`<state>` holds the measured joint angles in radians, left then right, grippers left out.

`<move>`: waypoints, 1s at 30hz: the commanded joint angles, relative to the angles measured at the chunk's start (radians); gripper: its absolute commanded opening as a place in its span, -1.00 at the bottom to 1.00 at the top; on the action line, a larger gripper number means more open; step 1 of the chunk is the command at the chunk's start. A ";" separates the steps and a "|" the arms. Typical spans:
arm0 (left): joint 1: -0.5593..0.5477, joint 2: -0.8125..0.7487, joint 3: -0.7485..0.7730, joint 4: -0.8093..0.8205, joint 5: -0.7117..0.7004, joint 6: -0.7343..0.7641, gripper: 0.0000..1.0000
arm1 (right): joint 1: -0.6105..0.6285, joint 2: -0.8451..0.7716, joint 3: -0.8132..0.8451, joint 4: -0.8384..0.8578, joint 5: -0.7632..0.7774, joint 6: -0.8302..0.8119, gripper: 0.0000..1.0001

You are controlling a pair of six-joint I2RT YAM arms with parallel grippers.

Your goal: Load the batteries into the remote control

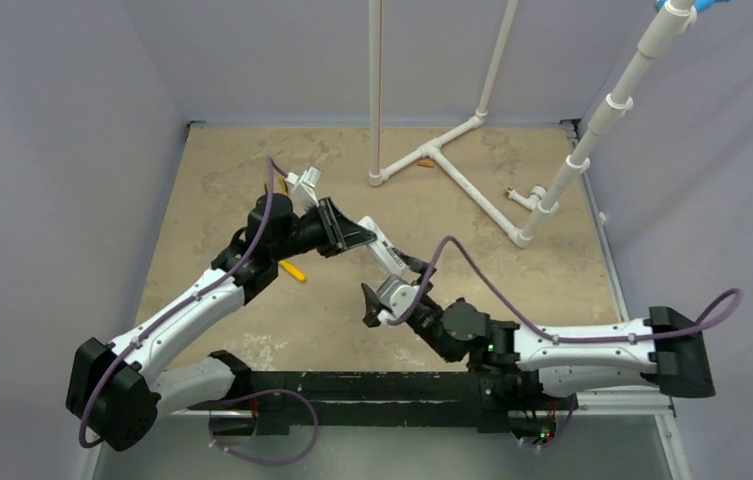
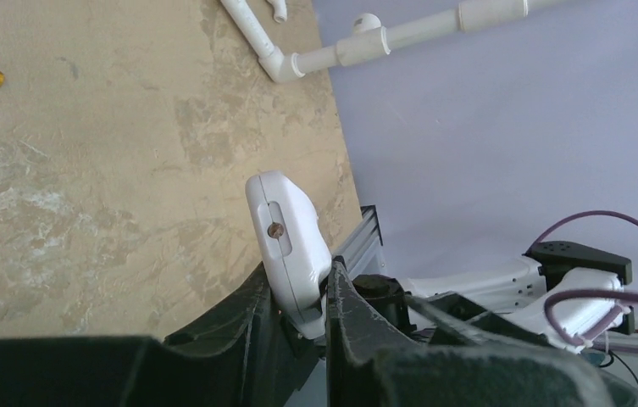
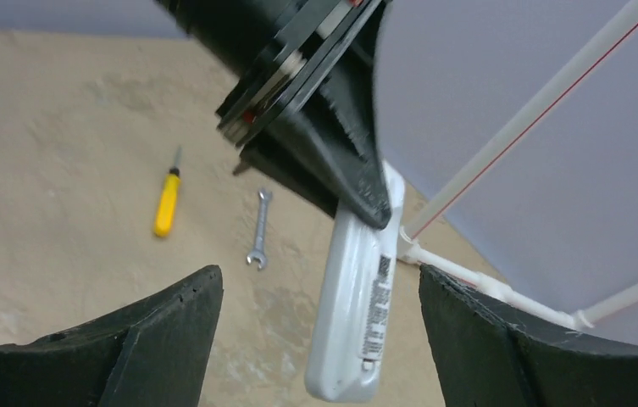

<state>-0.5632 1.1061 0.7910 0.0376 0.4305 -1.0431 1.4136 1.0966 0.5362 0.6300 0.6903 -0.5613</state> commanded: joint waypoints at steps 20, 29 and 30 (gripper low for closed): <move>0.004 -0.092 -0.075 0.281 0.175 0.115 -1.00 | -0.429 -0.309 0.140 -0.525 -0.713 0.692 0.78; 0.004 -0.104 -0.076 0.278 0.175 0.118 -1.00 | -0.432 -0.213 0.161 -0.531 -0.579 0.692 0.65; 0.004 -0.103 -0.077 0.274 0.166 0.114 -1.00 | -0.432 -0.211 0.161 -0.526 -0.588 0.690 0.61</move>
<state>-0.5632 1.0203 0.7193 0.2474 0.5884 -0.9463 0.9871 0.8658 0.6506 0.0937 0.0475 0.1135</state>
